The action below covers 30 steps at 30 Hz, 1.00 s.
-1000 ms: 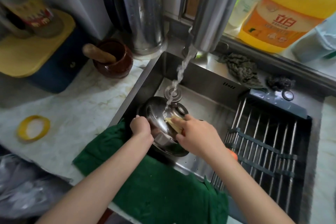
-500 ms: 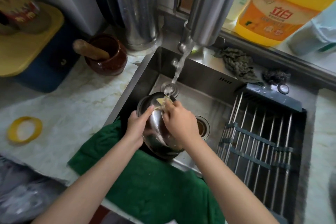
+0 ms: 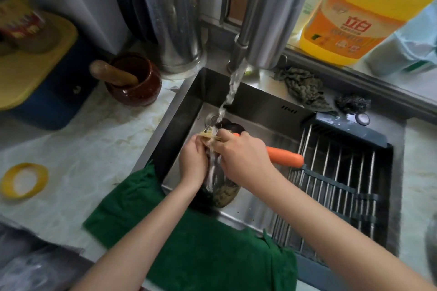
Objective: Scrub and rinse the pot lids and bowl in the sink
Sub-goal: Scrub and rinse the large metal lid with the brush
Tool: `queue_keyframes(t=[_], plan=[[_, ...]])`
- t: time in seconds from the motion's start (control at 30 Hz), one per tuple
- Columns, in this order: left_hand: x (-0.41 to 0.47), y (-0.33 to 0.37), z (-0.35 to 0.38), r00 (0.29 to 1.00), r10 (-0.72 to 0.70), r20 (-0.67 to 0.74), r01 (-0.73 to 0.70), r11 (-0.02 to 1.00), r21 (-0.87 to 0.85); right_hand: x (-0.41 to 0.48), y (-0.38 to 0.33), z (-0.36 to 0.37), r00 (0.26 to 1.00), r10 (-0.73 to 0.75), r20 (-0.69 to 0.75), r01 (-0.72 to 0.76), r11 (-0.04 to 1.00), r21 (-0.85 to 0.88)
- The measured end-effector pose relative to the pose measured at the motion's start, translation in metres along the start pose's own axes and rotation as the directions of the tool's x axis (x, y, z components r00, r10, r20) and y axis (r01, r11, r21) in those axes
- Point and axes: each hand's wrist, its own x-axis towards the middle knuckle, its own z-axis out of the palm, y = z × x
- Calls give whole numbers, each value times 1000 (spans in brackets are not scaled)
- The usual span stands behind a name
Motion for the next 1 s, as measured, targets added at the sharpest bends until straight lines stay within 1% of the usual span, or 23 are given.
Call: queue_keyframes(t=[0.03, 0.13, 0.17, 0.2, 0.23, 0.27, 0.3, 0.33, 0.37, 0.43, 0.47, 0.5, 0.57, 0.6, 0.63, 0.67, 0.7, 0.77, 0.8, 0.83, 0.9, 0.93, 1.0], plan=[[1, 0, 1, 1000, 27, 6, -27, 1000, 13, 1, 4, -2, 1000, 1, 8, 0, 1000, -18], [-1, 6, 6, 993, 114, 17, -114, 992, 56, 23, 39, -4, 981, 196, -4, -196, 980, -31], [-2, 8, 7, 992, 123, 17, -123, 990, 69, 24, 40, -5, 975, 221, -14, -222, 975, -24], [-2, 10, 7, 993, 115, 5, -115, 991, 70, 20, 34, -4, 981, 189, -50, -191, 981, -27], [0, 10, 6, 995, 101, -9, -101, 993, 59, 14, 22, -5, 991, 119, -63, -120, 992, -24], [3, 10, 4, 995, 97, -17, -96, 995, 31, 6, 8, -5, 999, 45, -28, -44, 999, 12], [4, 11, 2, 995, 100, -17, -100, 995, -1, 0, 2, -3, 1000, -3, -27, 4, 1000, 15], [4, 13, 2, 994, 113, -6, -114, 993, -24, 1, 5, -1, 999, -8, -33, 8, 1000, 20], [3, 16, 2, 991, 131, 7, -130, 991, -26, 9, 14, -2, 996, 40, -74, -37, 998, 41], [3, 23, 5, 989, 147, 14, -147, 989, -7, 25, 32, -5, 976, 198, -89, -195, 980, 43], [4, 24, 5, 990, 140, 4, -140, 990, 0, 23, 29, -6, 970, 215, -112, -214, 977, 18], [5, 24, 5, 991, 131, -10, -131, 991, 4, 20, 22, -4, 974, 180, -139, -181, 983, 0], [7, 23, 0, 991, 132, -3, -132, 991, 4, 6, 2, -5, 996, 58, -73, -59, 998, -2], [8, 24, -1, 992, 126, 13, -126, 992, -8, 4, 2, 0, 997, 19, -73, -21, 1000, -23], [7, 24, -2, 993, 117, 29, -116, 993, -31, 8, 8, 0, 998, 13, -66, -14, 1000, -21], [6, 24, -4, 993, 111, 40, -109, 993, -48, 19, 17, -1, 994, 70, -84, -70, 998, -4], [5, 25, -7, 994, 98, 53, -95, 994, -55, 30, 26, -1, 985, 140, -101, -143, 989, -24], [9, 27, -15, 997, 53, 60, -51, 998, -42, 31, 18, -4, 966, 207, -154, -213, 977, -20], [11, 27, -18, 998, 18, 54, -16, 999, -40, 22, 5, -3, 970, 193, -151, -192, 981, 16], [14, 27, -21, 998, -21, 59, 23, 999, -43, 10, -9, 3, 980, 141, -137, -138, 990, 32], [18, 30, -20, 992, -96, 76, 103, 990, -91, -10, -25, 14, 990, 32, -138, -33, 999, -4], [19, 31, -17, 988, -129, 89, 139, 983, -122, -9, -22, 13, 989, 31, -141, -33, 999, -13], [18, 32, -12, 978, -171, 118, 189, 969, -163, 11, -5, 9, 970, 164, -177, -155, 986, 67]])
